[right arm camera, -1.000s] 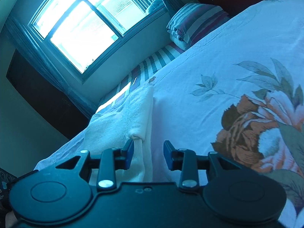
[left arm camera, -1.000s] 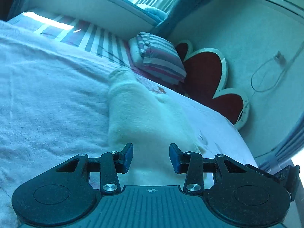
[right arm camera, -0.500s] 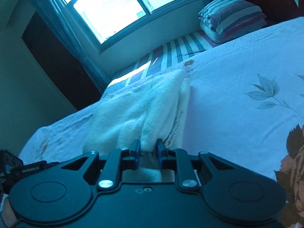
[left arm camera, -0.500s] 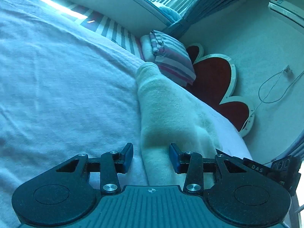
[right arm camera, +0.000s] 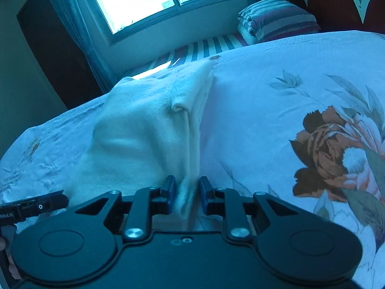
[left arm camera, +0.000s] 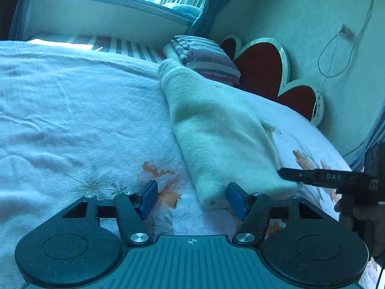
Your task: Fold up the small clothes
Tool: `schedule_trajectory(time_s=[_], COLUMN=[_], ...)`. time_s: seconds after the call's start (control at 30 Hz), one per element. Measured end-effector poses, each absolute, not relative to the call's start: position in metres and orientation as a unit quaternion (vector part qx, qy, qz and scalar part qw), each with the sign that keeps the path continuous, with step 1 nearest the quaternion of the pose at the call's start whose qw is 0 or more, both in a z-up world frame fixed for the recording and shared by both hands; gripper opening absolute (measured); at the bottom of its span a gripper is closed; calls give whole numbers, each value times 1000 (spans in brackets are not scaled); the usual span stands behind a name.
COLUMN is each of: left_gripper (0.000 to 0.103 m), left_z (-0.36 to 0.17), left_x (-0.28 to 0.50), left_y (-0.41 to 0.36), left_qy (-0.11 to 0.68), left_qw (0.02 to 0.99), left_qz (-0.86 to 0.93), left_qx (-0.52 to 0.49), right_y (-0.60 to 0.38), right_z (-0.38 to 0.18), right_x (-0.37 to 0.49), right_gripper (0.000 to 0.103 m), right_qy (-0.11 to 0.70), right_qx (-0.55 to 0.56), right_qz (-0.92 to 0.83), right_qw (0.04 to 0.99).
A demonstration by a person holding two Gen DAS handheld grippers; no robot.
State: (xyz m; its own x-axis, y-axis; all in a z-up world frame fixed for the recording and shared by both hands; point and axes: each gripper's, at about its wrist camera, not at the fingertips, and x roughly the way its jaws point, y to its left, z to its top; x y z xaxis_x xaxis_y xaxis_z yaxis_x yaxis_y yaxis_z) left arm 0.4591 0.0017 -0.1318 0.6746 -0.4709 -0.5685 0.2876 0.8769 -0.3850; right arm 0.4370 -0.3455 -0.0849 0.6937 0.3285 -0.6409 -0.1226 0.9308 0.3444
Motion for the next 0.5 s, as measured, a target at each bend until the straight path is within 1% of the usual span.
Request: schedule_trajectory(time_s=[0.1, 0.27, 0.37, 0.4, 0.43, 0.5], left_gripper=[64, 64, 64, 65, 65, 65], left_z=[-117, -96, -103, -110, -115, -122], left_x=[471, 543, 582, 595, 604, 613], left_y=[7, -9, -18, -20, -19, -9], left_qy=[315, 276, 299, 320, 335, 340], left_qw=[915, 923, 919, 916, 914, 908], left_qz=[-209, -214, -207, -196, -183, -188], left_qx=[-138, -161, -155, -141, -134, -157], right_y=[-349, -341, -338, -337, -336, -341], right_z=[-63, -47, -59, -65, -71, -76], right_x=[440, 500, 534, 543, 550, 557], right_gripper=[24, 29, 28, 28, 30, 35], right_qy=[329, 296, 317, 328, 339, 341], right_qx=[136, 120, 114, 104, 94, 106], right_qz=[123, 128, 127, 125, 122, 125], right_qw=[926, 939, 933, 930, 928, 926])
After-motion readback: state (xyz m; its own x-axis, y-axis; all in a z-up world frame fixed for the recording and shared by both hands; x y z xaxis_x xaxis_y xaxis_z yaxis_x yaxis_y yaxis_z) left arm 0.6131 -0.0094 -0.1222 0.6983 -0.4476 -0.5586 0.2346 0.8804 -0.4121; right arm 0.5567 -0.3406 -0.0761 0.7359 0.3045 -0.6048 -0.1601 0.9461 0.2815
